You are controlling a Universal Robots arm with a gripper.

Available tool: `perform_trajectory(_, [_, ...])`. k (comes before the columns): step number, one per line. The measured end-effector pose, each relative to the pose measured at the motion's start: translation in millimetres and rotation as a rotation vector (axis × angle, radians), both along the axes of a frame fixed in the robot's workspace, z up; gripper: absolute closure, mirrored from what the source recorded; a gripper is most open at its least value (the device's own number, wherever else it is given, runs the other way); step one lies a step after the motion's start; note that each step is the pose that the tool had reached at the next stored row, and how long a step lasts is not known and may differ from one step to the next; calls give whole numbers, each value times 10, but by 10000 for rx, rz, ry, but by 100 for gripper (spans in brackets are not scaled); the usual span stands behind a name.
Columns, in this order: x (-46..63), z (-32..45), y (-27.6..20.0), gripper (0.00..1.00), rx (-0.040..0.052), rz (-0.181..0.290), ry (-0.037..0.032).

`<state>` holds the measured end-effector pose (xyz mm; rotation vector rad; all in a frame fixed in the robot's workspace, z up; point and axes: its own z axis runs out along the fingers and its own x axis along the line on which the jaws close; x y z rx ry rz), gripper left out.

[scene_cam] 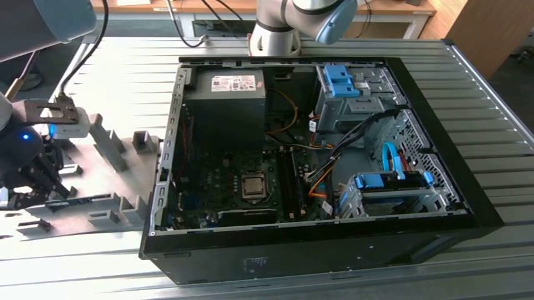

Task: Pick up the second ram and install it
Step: 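Pick up the second ram and move it above second insertion slot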

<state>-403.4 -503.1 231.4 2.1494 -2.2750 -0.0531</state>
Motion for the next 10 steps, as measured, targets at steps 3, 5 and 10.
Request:
perform_trajectory(3, [0,0,0,89,0,1,0])
perform_trajectory(5, [0,0,0,89,0,2,0])
perform_trajectory(10, [0,0,0,76,0,3,0])
